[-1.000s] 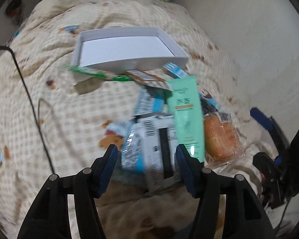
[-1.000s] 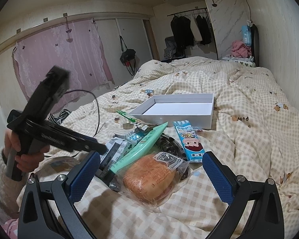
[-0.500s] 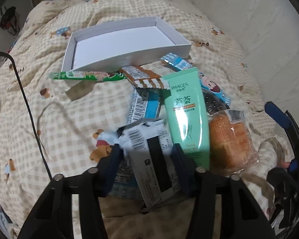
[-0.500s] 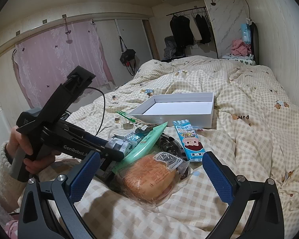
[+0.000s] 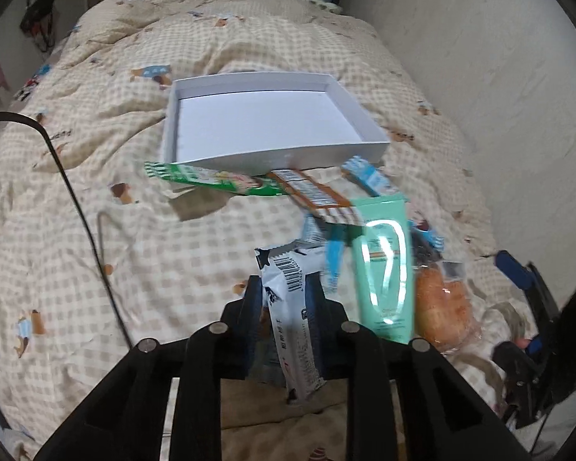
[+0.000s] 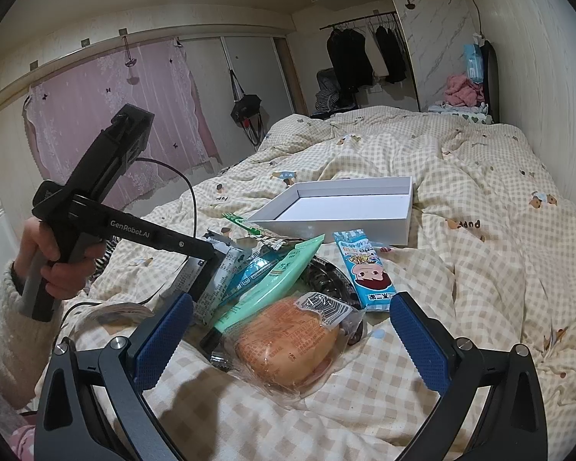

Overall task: Organize objects
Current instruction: 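Reach the left tool into the pile and grasp the white-and-black snack bar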

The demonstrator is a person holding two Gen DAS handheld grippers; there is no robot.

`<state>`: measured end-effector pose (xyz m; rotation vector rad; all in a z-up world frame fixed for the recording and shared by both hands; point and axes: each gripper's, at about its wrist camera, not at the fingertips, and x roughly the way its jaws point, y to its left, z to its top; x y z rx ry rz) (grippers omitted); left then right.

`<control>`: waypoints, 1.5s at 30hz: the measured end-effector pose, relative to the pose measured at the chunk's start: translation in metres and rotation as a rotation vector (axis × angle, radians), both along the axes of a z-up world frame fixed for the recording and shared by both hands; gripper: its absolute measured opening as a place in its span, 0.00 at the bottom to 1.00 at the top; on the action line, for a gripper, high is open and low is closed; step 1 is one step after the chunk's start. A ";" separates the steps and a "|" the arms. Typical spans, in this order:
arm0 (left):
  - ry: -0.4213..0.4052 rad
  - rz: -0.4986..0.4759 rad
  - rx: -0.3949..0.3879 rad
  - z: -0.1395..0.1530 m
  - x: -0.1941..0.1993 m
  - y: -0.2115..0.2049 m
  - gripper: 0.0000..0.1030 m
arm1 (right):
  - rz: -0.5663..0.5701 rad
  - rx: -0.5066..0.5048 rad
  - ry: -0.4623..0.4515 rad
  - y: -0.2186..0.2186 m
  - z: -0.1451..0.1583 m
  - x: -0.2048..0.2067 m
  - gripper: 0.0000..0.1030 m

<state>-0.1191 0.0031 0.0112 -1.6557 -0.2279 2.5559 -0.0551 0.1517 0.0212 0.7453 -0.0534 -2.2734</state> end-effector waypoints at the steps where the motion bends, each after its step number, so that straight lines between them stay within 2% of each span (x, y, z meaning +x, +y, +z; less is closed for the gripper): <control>1: -0.004 0.015 -0.036 0.000 0.000 0.000 0.30 | 0.000 0.000 0.001 0.000 -0.001 0.000 1.00; 3: -0.014 0.040 -0.134 -0.002 -0.003 0.005 0.50 | 0.000 0.000 0.001 0.000 0.000 0.000 1.00; 6: -0.021 -0.013 -0.164 -0.005 -0.002 0.017 0.62 | 0.000 -0.001 0.001 0.000 0.000 0.000 1.00; 10: -0.065 -0.070 -0.190 -0.017 -0.003 0.032 0.64 | 0.000 -0.001 0.001 0.000 0.000 0.001 1.00; 13: -0.088 -0.032 -0.212 -0.026 -0.006 0.031 0.64 | 0.000 -0.001 0.001 0.000 0.000 0.001 1.00; 17: -0.098 0.043 -0.121 -0.025 -0.006 0.015 0.68 | 0.000 -0.001 0.000 0.000 -0.001 0.001 1.00; 20: -0.096 0.099 -0.103 -0.024 -0.006 0.006 0.72 | 0.000 -0.001 -0.001 0.000 -0.001 0.001 1.00; 22: -0.104 0.124 -0.075 -0.028 -0.006 0.003 0.73 | 0.000 -0.001 -0.001 0.000 -0.001 0.001 1.00; 25: -0.125 0.111 -0.042 -0.036 -0.008 0.008 0.73 | -0.001 -0.002 -0.003 0.000 -0.001 0.001 1.00; 28: -0.109 0.121 -0.027 -0.037 -0.006 0.008 0.73 | 0.000 -0.002 -0.004 0.000 -0.001 0.001 1.00; 30: -0.082 0.136 -0.011 -0.034 -0.002 0.006 0.57 | -0.001 -0.003 -0.005 0.000 -0.001 0.001 1.00; 33: -0.047 0.101 -0.039 -0.027 0.002 0.011 0.52 | -0.001 -0.003 -0.008 0.000 -0.002 0.000 1.00; 37: 0.021 0.029 -0.051 -0.013 0.010 0.012 0.52 | -0.001 -0.004 -0.008 0.000 -0.002 -0.001 1.00; 41: 0.106 -0.055 -0.108 -0.002 0.023 0.011 0.52 | -0.002 -0.004 -0.010 -0.001 -0.002 -0.002 1.00; 43: 0.106 -0.077 -0.115 -0.007 0.024 0.008 0.52 | -0.002 -0.005 -0.010 0.000 -0.002 -0.002 1.00; 45: 0.065 -0.073 -0.111 -0.020 0.022 0.005 0.52 | -0.002 -0.006 -0.011 0.000 -0.002 -0.002 1.00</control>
